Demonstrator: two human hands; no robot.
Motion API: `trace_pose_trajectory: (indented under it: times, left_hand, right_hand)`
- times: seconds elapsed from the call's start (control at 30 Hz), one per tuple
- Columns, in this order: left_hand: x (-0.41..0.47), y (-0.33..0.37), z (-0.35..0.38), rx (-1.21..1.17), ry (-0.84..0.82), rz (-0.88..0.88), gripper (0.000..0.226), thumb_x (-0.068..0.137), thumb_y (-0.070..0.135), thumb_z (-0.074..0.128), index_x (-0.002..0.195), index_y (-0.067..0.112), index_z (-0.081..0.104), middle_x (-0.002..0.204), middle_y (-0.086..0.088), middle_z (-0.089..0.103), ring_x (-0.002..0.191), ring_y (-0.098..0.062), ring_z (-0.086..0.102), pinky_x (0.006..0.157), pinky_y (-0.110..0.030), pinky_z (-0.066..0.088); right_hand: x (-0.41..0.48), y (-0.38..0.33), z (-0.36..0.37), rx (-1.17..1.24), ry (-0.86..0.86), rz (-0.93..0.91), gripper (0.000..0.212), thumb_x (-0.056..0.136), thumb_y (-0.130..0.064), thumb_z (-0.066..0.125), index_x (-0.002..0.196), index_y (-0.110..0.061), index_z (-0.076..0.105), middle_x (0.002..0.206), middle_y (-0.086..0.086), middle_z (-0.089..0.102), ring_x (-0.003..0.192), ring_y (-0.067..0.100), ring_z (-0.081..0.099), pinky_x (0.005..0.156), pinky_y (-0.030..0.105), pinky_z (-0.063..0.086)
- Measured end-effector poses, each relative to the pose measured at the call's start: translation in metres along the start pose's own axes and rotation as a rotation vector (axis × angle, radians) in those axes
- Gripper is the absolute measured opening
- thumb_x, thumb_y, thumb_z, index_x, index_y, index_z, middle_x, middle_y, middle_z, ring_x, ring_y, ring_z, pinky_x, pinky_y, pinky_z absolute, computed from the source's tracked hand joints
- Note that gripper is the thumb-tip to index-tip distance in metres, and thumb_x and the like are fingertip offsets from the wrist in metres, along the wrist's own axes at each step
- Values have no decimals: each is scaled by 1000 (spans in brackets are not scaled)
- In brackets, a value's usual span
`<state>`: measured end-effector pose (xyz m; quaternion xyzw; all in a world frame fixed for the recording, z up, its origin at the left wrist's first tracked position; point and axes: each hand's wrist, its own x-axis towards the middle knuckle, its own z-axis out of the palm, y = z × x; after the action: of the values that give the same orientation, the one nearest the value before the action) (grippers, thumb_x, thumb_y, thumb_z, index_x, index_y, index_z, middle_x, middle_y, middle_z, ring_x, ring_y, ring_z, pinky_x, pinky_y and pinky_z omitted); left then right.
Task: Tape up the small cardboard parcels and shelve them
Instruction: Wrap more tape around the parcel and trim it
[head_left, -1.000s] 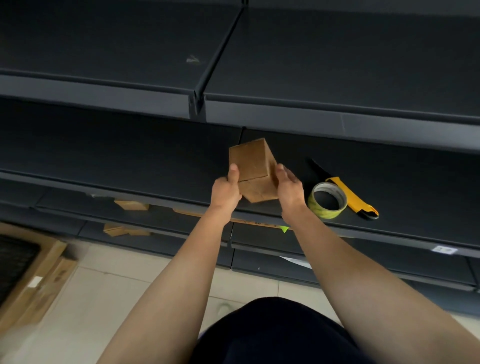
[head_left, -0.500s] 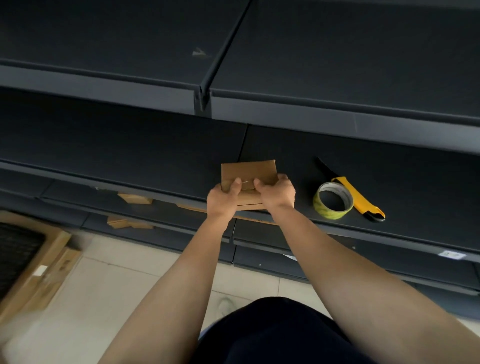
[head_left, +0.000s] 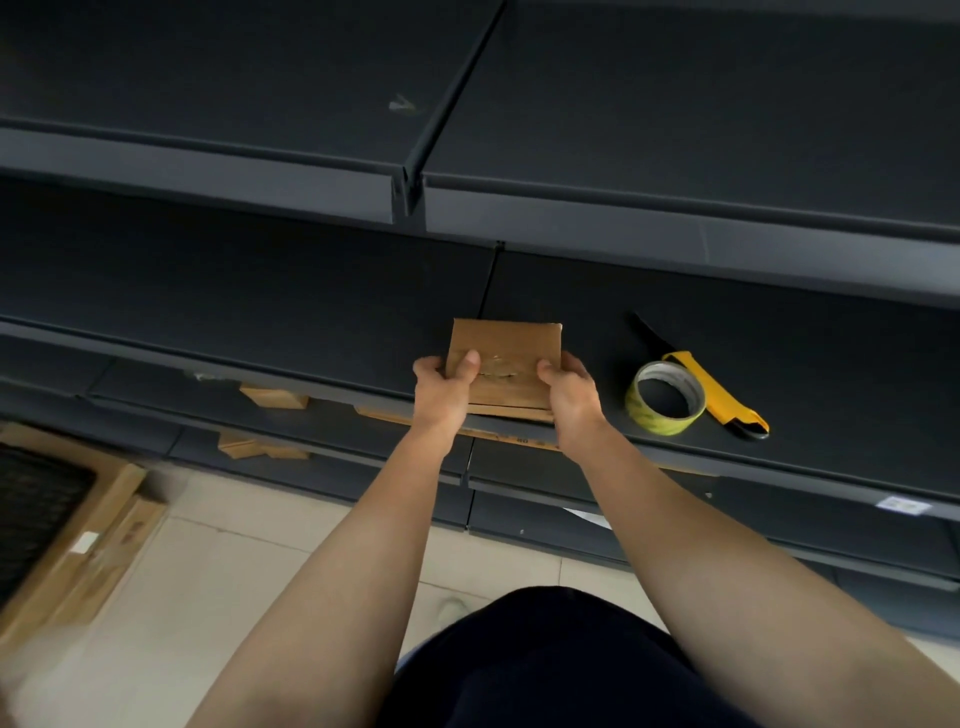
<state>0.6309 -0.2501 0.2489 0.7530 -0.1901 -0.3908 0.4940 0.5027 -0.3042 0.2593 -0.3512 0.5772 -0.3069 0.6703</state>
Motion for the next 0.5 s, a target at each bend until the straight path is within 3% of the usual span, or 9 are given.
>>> trace_pose_trajectory:
  times: [0.07, 0.13, 0.23, 0.3, 0.4, 0.5]
  left_hand:
    - [-2, 0, 1, 17, 72, 76, 36, 89, 44, 61, 107, 19, 43, 95, 6, 54, 83, -6, 52, 66, -17, 38]
    - [-3, 1, 3, -8, 102, 113, 25, 90, 38, 61, 100, 20, 46, 94, 5, 54, 83, -10, 52, 66, -17, 37]
    - [-3, 3, 1, -112, 65, 112, 16, 94, 24, 58, 107, 17, 53, 95, 7, 57, 93, -14, 56, 79, -21, 42]
    - [-4, 5, 2, -186, 14, 104, 25, 95, 16, 56, 119, 13, 55, 109, 1, 57, 104, -15, 55, 90, -25, 44]
    - [-2, 4, 8, -69, 65, 86, 39, 95, 20, 55, 134, 22, 49, 123, -3, 35, 107, -15, 47, 97, -27, 41]
    - [-4, 1, 13, -63, 127, 114, 33, 94, 10, 53, 125, 19, 48, 122, -5, 41, 100, -14, 52, 83, -20, 41]
  right_hand:
    - [0, 1, -2, 42, -5, 25, 47, 89, -19, 59, 134, -20, 47, 126, 6, 59, 118, 26, 54, 107, 46, 38]
    - [0, 1, -6, 108, -8, 52, 43, 85, -31, 63, 125, -23, 51, 124, 6, 60, 115, 27, 55, 104, 49, 41]
    - [-1, -2, -11, 224, 23, 96, 51, 82, -54, 61, 123, -25, 51, 117, 5, 63, 107, 25, 61, 93, 44, 50]
    - [-2, -3, -14, 255, 30, 98, 56, 81, -61, 59, 123, -24, 52, 114, 4, 64, 104, 24, 62, 84, 39, 52]
    - [-3, -1, -16, 247, -1, 40, 44, 82, -45, 67, 118, -21, 58, 112, 6, 67, 102, 23, 63, 80, 35, 51]
    - [-6, 1, -13, 215, -52, -32, 31, 81, -23, 69, 111, -21, 60, 104, 6, 71, 94, 21, 67, 72, 32, 51]
